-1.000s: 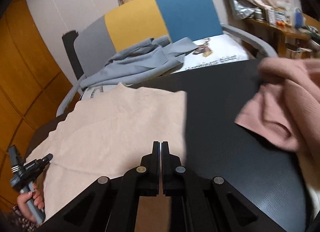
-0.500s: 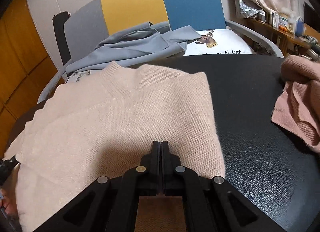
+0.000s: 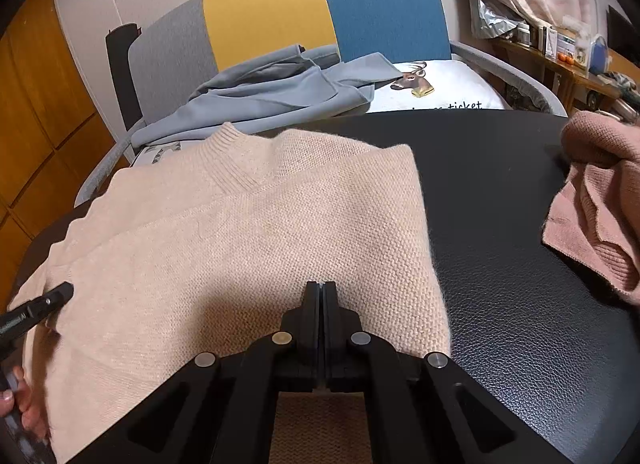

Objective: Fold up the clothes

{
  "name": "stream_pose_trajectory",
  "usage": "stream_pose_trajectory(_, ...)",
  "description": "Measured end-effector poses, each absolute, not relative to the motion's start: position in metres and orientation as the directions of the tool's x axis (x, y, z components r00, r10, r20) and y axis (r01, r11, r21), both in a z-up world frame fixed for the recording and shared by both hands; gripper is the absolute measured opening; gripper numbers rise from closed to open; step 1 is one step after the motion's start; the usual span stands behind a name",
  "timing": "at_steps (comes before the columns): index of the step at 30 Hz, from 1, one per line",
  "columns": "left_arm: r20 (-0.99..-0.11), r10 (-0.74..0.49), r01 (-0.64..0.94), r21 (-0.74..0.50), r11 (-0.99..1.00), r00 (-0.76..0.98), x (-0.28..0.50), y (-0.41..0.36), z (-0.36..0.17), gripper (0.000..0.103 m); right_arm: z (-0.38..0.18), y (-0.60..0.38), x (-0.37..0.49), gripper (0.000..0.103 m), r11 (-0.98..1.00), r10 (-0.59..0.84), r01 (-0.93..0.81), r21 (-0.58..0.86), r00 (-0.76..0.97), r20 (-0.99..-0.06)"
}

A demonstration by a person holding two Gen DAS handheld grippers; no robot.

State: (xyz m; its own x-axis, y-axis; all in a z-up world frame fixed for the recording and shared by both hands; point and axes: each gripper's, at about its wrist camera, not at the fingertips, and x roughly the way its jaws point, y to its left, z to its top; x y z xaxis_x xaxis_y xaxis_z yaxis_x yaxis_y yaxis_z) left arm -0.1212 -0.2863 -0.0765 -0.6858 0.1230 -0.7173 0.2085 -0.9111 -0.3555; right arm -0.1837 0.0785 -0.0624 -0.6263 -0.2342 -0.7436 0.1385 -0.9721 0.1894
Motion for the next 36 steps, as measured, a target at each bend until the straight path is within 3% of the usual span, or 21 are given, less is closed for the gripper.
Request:
stream_pose_trajectory(6,-0.687,0.141,0.319,-0.496,-0.808,-0.713,-0.096,-0.34,-0.083,0.0,-0.064,0.08,-0.184,0.0,-0.97,-0.243,0.139,0.201,-0.626,-0.741)
stream_pose_trajectory(8,-0.673,0.154,0.325,-0.529,-0.784,-0.724,-0.09,-0.344,-0.079,0.004,-0.064,0.083,-0.184,0.002,-0.965,-0.262,0.143,0.222,-0.621,-0.739)
stream_pose_trajectory(9,-0.667,0.157,0.314,-0.529,-0.788,-0.729,-0.089,-0.34,-0.075,0.005,-0.062,0.085,-0.185,0.004,-0.954,-0.296,0.159,0.253,-0.611,-0.734)
stream_pose_trajectory(11,-0.657,0.152,0.26,-0.485,-0.835,-0.738,-0.09,-0.323,-0.064,0.005,-0.054,0.095,-0.184,0.018,-0.924,-0.379,0.201,0.325,-0.599,-0.705)
stream_pose_trajectory(13,-0.656,0.124,0.203,-0.4,-0.894,-0.744,-0.095,-0.305,-0.058,0.009,-0.04,0.108,-0.182,0.029,-0.924,-0.378,0.213,0.318,-0.632,-0.676)
stream_pose_trajectory(15,-0.676,0.065,0.193,-0.3,-0.934,-0.734,-0.099,-0.292,-0.06,0.01,-0.027,0.12,-0.184,0.029,-0.935,-0.35,0.21,0.285,-0.667,-0.657)
stream_pose_trajectory(17,-0.708,0.056,0.215,-0.287,-0.933,-0.704,-0.104,-0.295,-0.071,0.01,-0.027,0.125,-0.202,0.027,-0.94,-0.338,0.202,0.275,-0.649,-0.682)
stream_pose_trajectory(19,-0.701,0.072,0.229,-0.326,-0.917,-0.71,-0.1,-0.305,-0.076,0.01,-0.029,0.128,-0.22,0.012,-0.945,-0.328,0.2,0.261,-0.627,-0.706)
stream_pose_trajectory(25,-0.697,0.042,0.255,-0.317,-0.914,-0.716,-0.095,-0.306,-0.079,0.01,-0.056,0.109,-0.274,0.009,-0.953,-0.295,0.223,0.203,-0.55,-0.781)
stream_pose_trajectory(30,-0.692,0.052,0.25,-0.328,-0.911,-0.72,-0.097,-0.305,-0.083,0.01,-0.056,0.121,-0.277,0.008,-0.966,-0.259,0.177,0.191,-0.598,-0.758)
stream_pose_trajectory(36,-0.677,0.092,0.243,-0.383,-0.891,-0.73,-0.096,-0.312,-0.086,0.01,-0.031,0.128,-0.218,0.01,-0.929,-0.369,0.242,0.28,-0.589,-0.719)
